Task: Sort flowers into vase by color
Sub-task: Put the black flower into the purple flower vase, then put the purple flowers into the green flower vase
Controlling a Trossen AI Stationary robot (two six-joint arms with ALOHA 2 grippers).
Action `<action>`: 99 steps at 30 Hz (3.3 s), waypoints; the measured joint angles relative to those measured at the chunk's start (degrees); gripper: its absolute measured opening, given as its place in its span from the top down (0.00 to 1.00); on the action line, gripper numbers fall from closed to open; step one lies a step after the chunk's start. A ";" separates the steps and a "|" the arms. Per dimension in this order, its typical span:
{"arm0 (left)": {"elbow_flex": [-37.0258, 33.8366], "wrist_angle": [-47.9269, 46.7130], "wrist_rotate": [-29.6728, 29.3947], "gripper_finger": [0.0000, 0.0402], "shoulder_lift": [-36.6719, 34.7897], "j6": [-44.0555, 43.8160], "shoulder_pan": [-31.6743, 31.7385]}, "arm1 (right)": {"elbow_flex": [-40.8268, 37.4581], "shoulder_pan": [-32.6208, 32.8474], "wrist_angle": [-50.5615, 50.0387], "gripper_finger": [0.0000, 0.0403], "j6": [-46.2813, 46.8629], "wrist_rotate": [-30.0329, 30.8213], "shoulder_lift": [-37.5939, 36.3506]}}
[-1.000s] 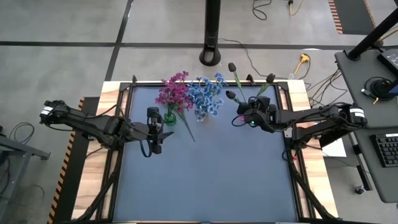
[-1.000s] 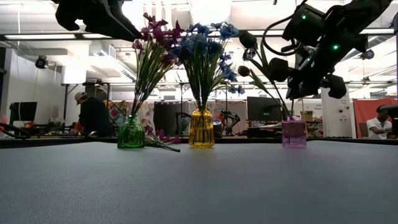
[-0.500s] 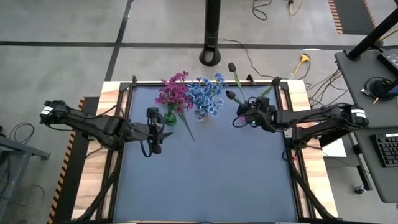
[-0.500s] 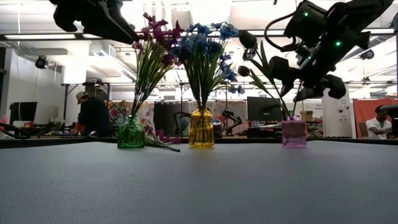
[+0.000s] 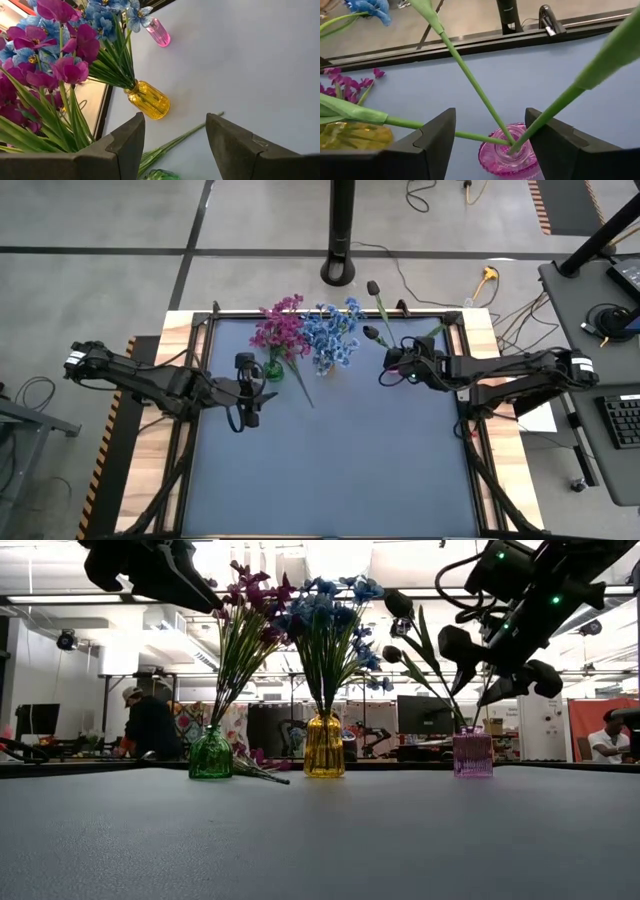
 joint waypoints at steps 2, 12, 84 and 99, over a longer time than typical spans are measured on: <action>0.00 0.00 0.01 0.52 0.00 -0.01 0.00 | 0.00 0.00 -0.31 0.41 0.15 -1.04 -0.39; 0.00 0.02 0.01 0.52 0.00 -0.01 0.00 | 0.04 0.00 -6.33 0.35 4.87 -5.54 -1.91; 6.55 -7.94 -1.56 0.52 25.16 -46.72 -20.63 | 15.55 24.81 61.89 0.39 -49.02 -6.70 53.37; 5.44 -8.42 -3.88 0.52 25.16 -47.91 -20.63 | 31.18 20.65 55.13 0.39 -46.37 -5.25 63.49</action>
